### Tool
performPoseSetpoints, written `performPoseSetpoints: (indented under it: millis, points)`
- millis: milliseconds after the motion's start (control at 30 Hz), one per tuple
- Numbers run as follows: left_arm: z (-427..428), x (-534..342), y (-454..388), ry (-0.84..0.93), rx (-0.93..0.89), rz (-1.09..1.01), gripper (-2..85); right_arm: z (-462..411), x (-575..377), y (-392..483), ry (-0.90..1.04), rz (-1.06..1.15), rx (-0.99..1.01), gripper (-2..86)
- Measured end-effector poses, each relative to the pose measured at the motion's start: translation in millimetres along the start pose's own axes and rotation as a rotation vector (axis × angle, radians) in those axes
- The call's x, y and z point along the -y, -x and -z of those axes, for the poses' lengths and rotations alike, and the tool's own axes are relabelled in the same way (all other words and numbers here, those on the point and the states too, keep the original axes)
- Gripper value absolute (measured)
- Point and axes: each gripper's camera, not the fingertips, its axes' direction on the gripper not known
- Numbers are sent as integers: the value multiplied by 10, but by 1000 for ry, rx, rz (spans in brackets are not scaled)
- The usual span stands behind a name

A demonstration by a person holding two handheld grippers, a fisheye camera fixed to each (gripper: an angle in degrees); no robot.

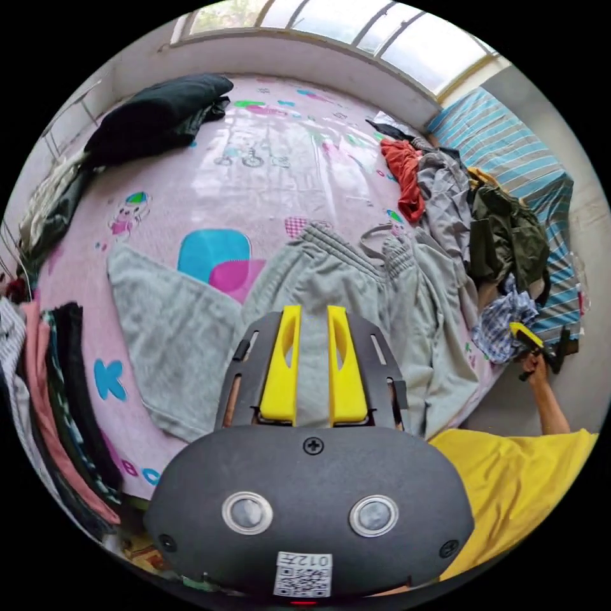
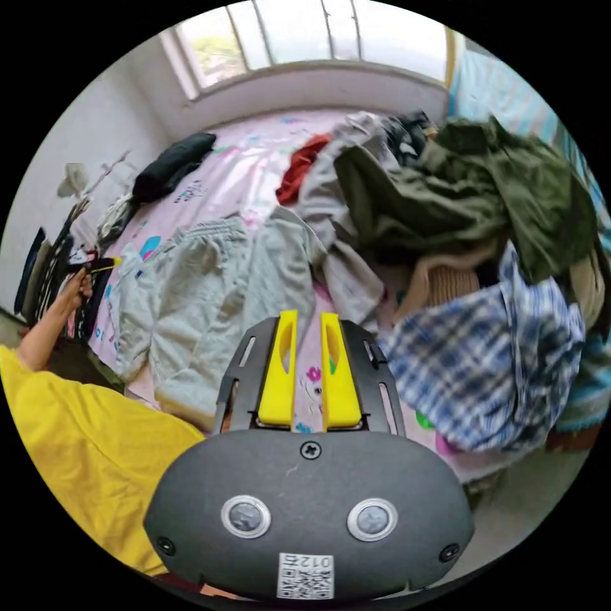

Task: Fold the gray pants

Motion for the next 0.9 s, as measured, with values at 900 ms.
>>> performPoseSetpoints:
  millis: [900]
  points:
    - [-467,-1025,-53,178,-30,-100,19,-2960,1369,792,156,-67,587,18]
